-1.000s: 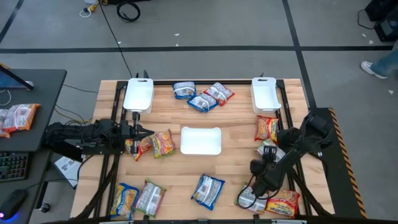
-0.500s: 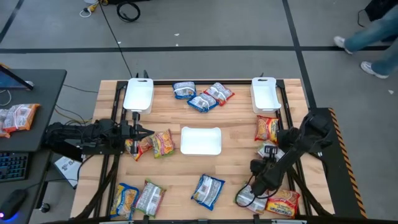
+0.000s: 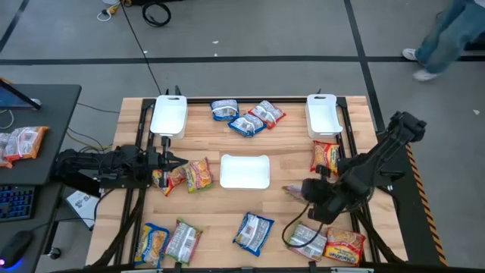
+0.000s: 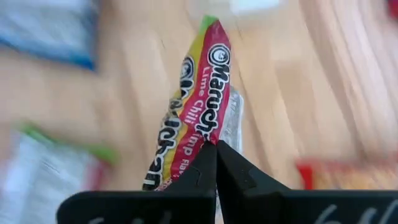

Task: Sort Maruchan noodles
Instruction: Put the green noodle pack into the bottom white bin

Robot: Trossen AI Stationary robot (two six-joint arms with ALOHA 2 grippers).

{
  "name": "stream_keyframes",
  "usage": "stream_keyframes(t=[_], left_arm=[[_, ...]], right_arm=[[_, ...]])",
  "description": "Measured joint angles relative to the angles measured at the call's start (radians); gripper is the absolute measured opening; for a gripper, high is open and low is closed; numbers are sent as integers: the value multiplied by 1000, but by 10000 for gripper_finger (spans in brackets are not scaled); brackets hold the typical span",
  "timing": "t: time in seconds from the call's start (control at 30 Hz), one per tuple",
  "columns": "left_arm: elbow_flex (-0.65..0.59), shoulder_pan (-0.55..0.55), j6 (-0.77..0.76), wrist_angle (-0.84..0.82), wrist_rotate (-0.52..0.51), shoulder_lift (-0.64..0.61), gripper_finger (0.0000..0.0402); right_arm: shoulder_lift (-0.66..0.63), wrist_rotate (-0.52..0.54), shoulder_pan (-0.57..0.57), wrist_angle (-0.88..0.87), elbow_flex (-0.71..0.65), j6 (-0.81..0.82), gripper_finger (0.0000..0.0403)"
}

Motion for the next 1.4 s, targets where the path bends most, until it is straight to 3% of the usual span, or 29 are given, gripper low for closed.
stream_keyframes(t=[0.27, 0.47, 0.67, 1.03, 1.2, 1.4], left_arm=[[0, 0, 0, 0, 0, 0, 7], [0, 0, 0, 0, 0, 0, 7], [0, 0, 0, 0, 0, 0, 7], [0, 0, 0, 0, 0, 0, 7], [0, 0, 0, 0, 0, 0, 7], [0, 0, 0, 0, 0, 0, 7]], right_arm=[[-33, 136, -57, 514, 0, -323, 3], [73, 187, -180, 942, 0, -510, 3], [228, 263, -299, 1236, 0, -539, 3], [454, 372, -389, 1329, 0, -210, 4], [508, 413, -415, 1414, 0, -189, 4], [539, 377, -445, 1485, 0, -224, 4]])
